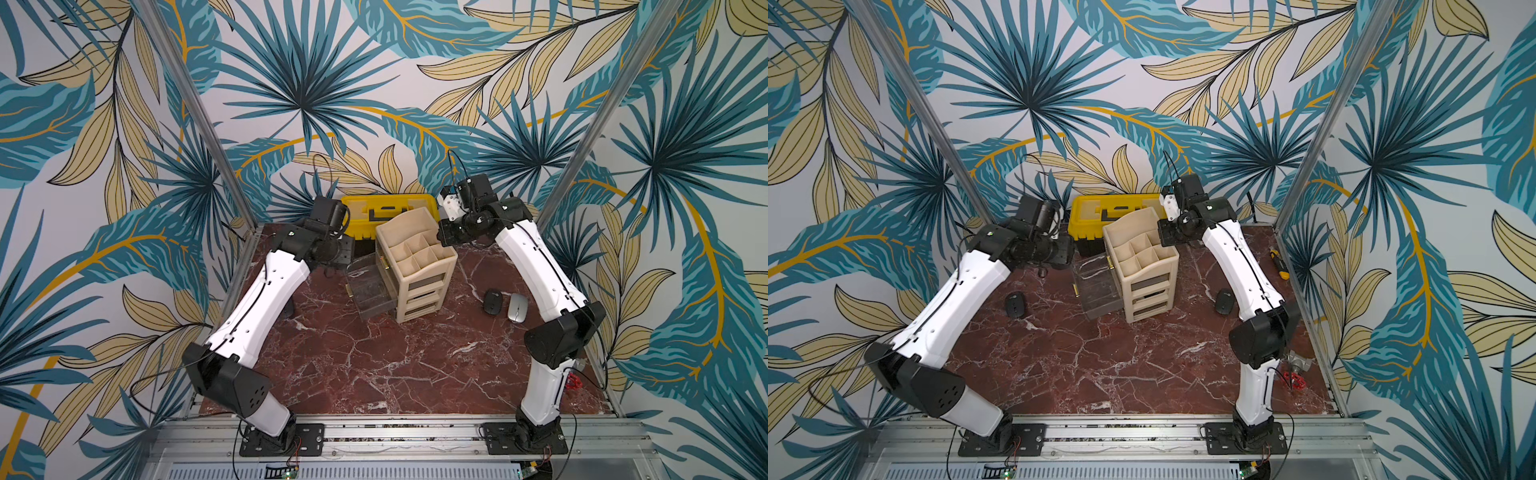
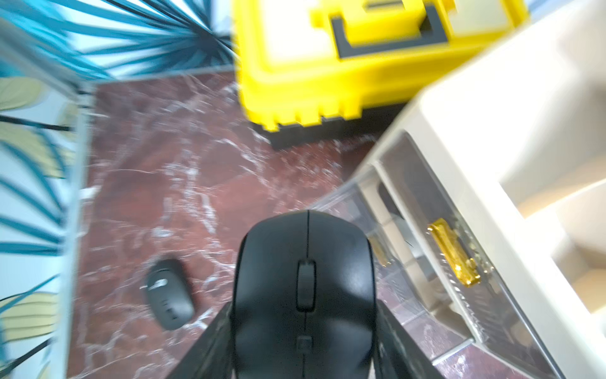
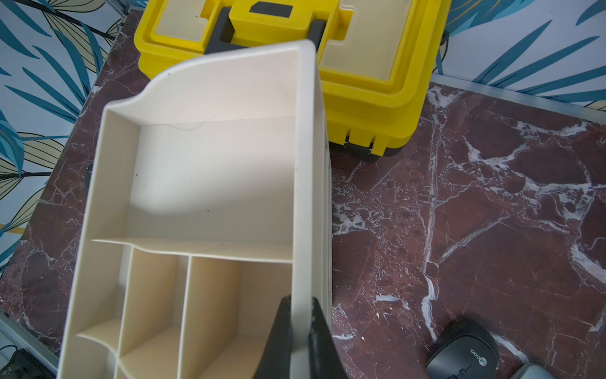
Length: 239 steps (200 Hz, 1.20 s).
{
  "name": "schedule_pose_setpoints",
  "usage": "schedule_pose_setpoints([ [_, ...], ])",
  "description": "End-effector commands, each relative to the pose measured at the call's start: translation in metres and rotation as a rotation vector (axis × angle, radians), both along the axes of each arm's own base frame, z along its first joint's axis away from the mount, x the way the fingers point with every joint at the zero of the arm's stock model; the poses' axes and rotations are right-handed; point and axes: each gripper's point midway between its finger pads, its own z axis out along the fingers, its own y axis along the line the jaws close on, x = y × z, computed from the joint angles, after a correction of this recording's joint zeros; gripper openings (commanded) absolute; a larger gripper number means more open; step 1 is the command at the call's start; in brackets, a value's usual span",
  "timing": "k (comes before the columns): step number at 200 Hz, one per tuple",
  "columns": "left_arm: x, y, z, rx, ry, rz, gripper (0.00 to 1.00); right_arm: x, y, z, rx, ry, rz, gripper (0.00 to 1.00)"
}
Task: Take the mice out of the drawer
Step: Place the mouse at the center of the board.
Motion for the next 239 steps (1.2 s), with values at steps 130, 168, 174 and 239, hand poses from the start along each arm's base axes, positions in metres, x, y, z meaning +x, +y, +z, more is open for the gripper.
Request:
schedule_pose_setpoints([
  [130, 0.021, 0.084, -0.197, -0.122, 0.333, 0.308, 0.29, -0.013, -0.016, -0.057, -0.107, 0.163, -0.013, 0.0],
  [168, 0.028, 0.102, -0.232, -0.032, 0.372, 0.395, 0.3, -0.016, -0.021, -0.058, -0.131, 0.162, -0.012, 0.0],
  [174, 0.028, 0.104, -0.236, -0.021, 0.379, 0.407, 0.3, -0.017, -0.021, -0.058, -0.132, 0.163, -0.013, 0.0],
  [239, 0.025, 0.11, -0.264, -0.001, 0.434, 0.467, 0.48, -0.017, -0.02, -0.061, -0.129, 0.176, -0.015, 0.0],
])
